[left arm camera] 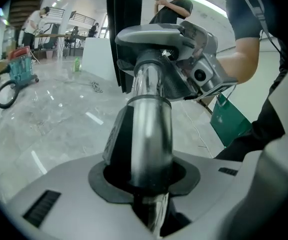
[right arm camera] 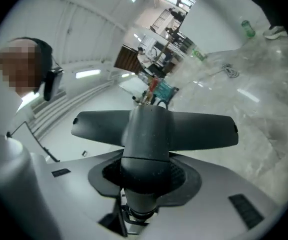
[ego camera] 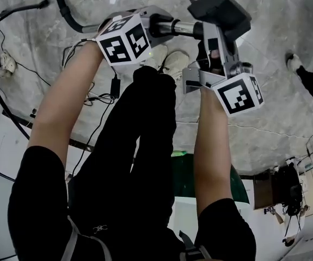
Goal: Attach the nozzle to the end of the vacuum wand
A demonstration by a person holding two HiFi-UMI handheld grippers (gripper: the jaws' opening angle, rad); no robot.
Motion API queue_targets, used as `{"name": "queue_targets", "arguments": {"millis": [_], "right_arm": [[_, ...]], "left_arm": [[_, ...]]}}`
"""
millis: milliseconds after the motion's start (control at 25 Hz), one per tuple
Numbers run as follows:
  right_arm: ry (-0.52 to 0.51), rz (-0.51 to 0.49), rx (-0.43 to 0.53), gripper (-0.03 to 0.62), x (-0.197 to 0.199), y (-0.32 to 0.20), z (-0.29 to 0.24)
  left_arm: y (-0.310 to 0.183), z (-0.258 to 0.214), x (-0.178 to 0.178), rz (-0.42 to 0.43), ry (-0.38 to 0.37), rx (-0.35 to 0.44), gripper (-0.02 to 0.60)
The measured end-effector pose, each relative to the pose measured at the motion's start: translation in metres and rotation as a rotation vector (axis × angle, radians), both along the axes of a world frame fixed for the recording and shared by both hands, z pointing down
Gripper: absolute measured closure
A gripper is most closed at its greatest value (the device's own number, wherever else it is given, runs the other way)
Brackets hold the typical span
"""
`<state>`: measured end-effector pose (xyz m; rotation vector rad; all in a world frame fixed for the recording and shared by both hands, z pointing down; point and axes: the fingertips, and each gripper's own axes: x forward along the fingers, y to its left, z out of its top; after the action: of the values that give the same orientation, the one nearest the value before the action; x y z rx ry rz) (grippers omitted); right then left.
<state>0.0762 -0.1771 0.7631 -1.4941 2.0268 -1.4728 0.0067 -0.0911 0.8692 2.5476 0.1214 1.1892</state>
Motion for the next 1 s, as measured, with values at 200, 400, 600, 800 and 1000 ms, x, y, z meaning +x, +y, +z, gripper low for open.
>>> {"name": "queue_targets", "arguments": {"millis": [200,400,600,800,1000], "right_arm": [[-0.053,-0.093,0.151,0.430,-0.008,0.001,-0.003],[-0.077,0.050,-0.019,0.382,0.008,0.026,0.026],[-0.009,0.081,-0.170,0.382,0.036,0.082,0.047],[0.216,0.045,-0.229,0.579,0.068,0.112,0.065],[0.126,0.081,-0.184,0.579,0.080,0.103,0.070]], "left_arm": [[0.003,0.003,0.003,0.027,-0.003,-0.023,0.440],[0.007,0.018,0.012,0.036,-0.029,-0.005,0.442],[0.002,0.056,0.017,0.033,-0.086,0.009,0.445],[0.017,0.128,0.023,0.056,-0.213,-0.009,0.445],[0.055,0.202,0.020,0.127,-0.365,-0.045,0.445]]}}
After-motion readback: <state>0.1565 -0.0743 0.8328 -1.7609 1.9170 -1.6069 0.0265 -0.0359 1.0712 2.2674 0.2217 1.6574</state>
